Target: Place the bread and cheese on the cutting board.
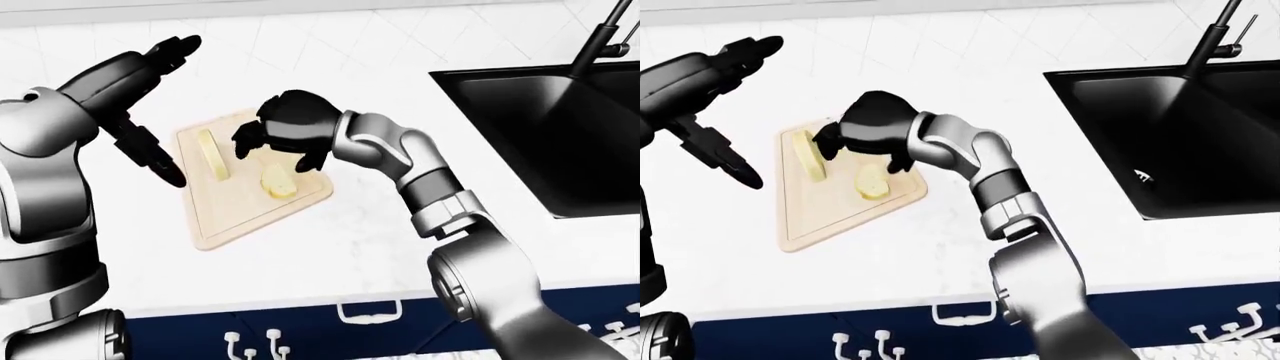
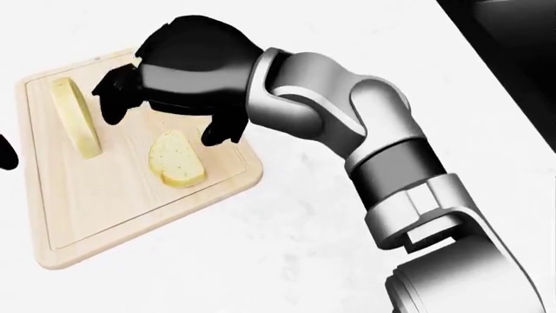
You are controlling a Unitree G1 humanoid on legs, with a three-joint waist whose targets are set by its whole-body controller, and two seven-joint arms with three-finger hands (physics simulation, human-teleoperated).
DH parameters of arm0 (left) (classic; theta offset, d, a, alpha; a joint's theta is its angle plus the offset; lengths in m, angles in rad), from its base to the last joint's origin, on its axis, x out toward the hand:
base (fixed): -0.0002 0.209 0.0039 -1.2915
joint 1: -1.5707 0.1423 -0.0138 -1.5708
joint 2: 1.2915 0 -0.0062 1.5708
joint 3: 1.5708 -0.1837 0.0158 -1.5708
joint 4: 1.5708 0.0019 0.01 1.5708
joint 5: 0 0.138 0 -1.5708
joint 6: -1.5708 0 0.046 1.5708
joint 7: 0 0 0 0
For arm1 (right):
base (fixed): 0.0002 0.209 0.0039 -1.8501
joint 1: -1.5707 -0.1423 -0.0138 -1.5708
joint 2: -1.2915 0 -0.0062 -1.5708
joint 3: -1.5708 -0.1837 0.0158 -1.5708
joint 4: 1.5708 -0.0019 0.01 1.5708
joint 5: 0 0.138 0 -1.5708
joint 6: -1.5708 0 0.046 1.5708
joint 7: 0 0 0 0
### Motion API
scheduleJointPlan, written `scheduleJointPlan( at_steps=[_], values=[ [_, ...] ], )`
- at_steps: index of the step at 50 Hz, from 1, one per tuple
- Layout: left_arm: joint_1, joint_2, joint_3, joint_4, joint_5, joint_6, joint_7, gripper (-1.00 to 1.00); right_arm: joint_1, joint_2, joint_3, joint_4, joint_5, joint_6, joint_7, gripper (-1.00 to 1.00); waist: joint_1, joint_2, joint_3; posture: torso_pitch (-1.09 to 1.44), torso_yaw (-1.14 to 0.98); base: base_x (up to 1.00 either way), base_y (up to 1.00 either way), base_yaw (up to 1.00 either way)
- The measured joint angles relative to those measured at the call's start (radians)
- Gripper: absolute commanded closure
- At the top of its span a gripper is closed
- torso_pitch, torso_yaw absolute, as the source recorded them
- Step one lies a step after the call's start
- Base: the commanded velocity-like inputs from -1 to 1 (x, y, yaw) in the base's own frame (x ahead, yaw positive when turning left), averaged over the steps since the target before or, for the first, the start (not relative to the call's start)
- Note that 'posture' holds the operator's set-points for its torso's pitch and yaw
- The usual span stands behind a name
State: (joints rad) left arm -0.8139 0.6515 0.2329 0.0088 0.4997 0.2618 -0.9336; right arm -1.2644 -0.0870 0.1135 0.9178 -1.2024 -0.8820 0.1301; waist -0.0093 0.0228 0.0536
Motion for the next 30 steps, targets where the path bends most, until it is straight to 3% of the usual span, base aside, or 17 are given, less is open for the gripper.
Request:
scheduleJointPlan(
  at_steps=[4, 10, 15, 18, 20, 21, 23, 27, 30],
  values=[
    [-0.002, 0.0, -0.001, -0.001, -0.001, 0.002, -0.002, -1.0, 0.004, 0.001, -0.001, -0.004, -0.002, -0.001, -0.002, -0.58, 0.0, 0.0, 0.0, 0.0, 0.0, 0.0, 0.0, 0.0],
    [-0.006, 0.002, 0.0, -0.002, -0.001, 0.006, -0.003, -1.0, 0.004, -0.005, -0.002, -0.003, -0.006, -0.007, -0.003, -0.38, 0.001, -0.001, 0.0, 0.0, 0.0, 0.0, 0.0, 0.0],
    [0.014, -0.018, 0.016, -0.081, -0.007, 0.049, -0.008, -1.0, 0.032, -0.007, -0.029, -0.078, 0.03, 0.002, 0.051, -0.48, 0.0, -0.004, 0.002, 0.0, 0.0, 0.0, 0.0, 0.0],
    [0.053, -0.05, 0.018, -0.244, -0.021, 0.121, -0.026, -1.0, 0.09, -0.007, -0.072, -0.249, 0.145, 0.043, 0.177, -0.43, 0.003, -0.009, 0.009, 0.0, 0.0, 0.0, 0.0, 0.0],
    [0.055, -0.064, 0.008, -0.348, -0.033, 0.179, -0.049, -1.0, 0.131, -0.011, -0.101, -0.408, 0.266, 0.112, 0.288, -0.56, 0.004, -0.015, 0.015, 0.0, 0.0, 0.0, 0.0, 0.0],
    [0.051, -0.069, 0.004, -0.389, -0.039, 0.208, -0.058, -1.0, 0.144, -0.017, -0.107, -0.48, 0.322, 0.151, 0.332, -0.8, 0.004, -0.017, 0.016, 0.0, 0.0, 0.0, 0.0, 0.0],
    [0.055, -0.09, -0.002, -0.487, -0.043, 0.277, -0.073, -1.0, 0.172, -0.032, -0.124, -0.631, 0.43, 0.25, 0.409, -0.8, 0.004, -0.018, 0.014, 0.0, 0.0, 0.0, 0.0, 0.0],
    [0.066, -0.147, -0.037, -0.666, -0.043, 0.405, -0.086, -1.0, 0.232, -0.09, -0.162, -0.92, 0.585, 0.459, 0.498, -0.99, 0.007, -0.023, 0.01, 0.0, 0.0, 0.0, 0.0, 0.0],
    [0.051, -0.152, -0.049, -0.736, -0.043, 0.493, -0.101, -1.0, 0.271, -0.115, -0.178, -1.14, 0.649, 0.63, 0.551, -1.0, 0.006, -0.024, 0.015, 0.0, 0.0, 0.0, 0.0, 0.0]
  ],
)
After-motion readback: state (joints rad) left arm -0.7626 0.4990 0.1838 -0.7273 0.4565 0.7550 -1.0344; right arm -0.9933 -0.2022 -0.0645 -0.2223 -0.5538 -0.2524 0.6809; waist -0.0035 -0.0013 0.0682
